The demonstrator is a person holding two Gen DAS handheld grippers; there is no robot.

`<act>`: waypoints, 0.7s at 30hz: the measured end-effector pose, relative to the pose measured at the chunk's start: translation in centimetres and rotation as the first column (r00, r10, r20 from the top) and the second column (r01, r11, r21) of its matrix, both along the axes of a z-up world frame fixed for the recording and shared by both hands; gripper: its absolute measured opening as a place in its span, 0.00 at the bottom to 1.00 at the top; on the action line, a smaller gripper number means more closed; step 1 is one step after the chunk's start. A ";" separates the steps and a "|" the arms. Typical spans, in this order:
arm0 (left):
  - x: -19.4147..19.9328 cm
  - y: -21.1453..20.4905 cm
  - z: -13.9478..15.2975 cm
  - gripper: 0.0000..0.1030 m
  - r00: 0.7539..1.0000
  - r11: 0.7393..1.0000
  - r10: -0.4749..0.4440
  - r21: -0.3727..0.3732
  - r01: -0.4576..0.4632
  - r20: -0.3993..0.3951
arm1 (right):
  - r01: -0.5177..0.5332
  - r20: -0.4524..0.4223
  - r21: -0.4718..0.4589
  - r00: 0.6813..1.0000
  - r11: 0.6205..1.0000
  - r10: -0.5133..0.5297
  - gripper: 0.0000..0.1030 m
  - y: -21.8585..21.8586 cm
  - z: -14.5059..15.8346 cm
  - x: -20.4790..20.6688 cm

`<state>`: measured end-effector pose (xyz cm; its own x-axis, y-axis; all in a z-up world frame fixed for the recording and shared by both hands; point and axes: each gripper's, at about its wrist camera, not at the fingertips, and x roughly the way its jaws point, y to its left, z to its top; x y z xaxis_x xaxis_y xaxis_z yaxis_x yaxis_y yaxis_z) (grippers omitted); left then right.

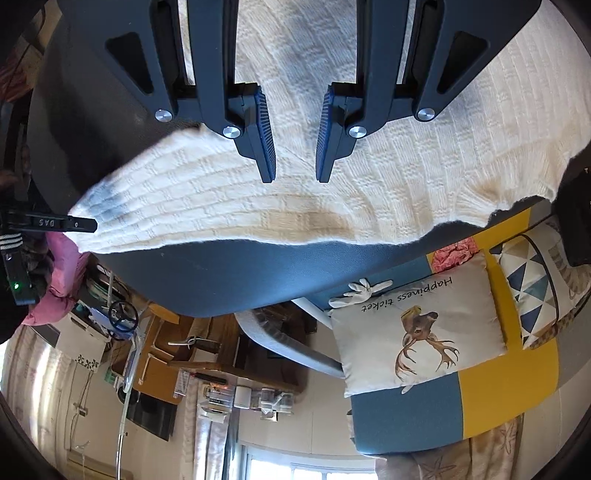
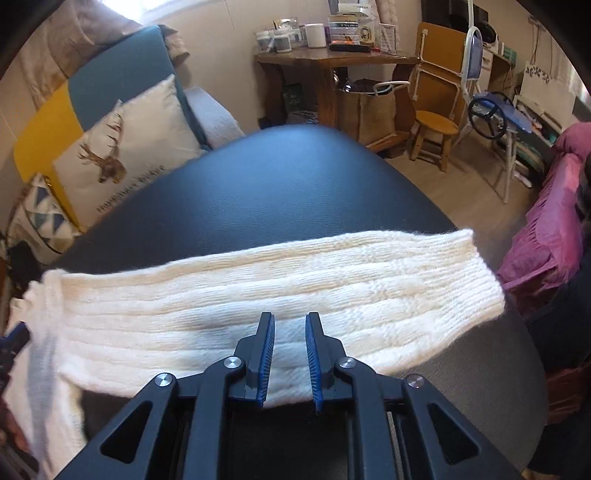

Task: Fold clothes

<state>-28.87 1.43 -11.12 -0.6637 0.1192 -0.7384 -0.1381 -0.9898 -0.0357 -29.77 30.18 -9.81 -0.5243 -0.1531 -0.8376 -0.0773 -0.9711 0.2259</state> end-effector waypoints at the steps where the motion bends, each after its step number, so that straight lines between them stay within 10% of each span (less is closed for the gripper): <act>1: 0.2 0.2 -0.1 0.25 1.000 1.000 -0.005 -0.001 0.005 0.002 | -0.003 -0.009 -0.026 1.000 1.000 0.003 0.16 -0.2 0.4 0.5; 6: 1.3 0.8 -0.8 0.25 1.000 1.000 -0.015 -0.017 0.016 0.019 | -0.085 -0.025 -0.132 0.996 0.988 0.083 0.17 -2.8 1.4 2.6; 21: 3.2 1.4 -5.4 0.25 0.994 0.993 -0.019 -0.113 0.031 0.107 | -0.179 0.115 0.228 0.981 0.957 0.157 0.15 -7.5 -1.6 -0.5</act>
<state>-25.62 2.79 -16.52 -0.5791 0.0457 -0.8140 -0.1642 -0.9845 0.0615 -30.27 22.71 -11.42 -0.4247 -0.0244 -0.9050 0.0817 -0.9966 -0.0115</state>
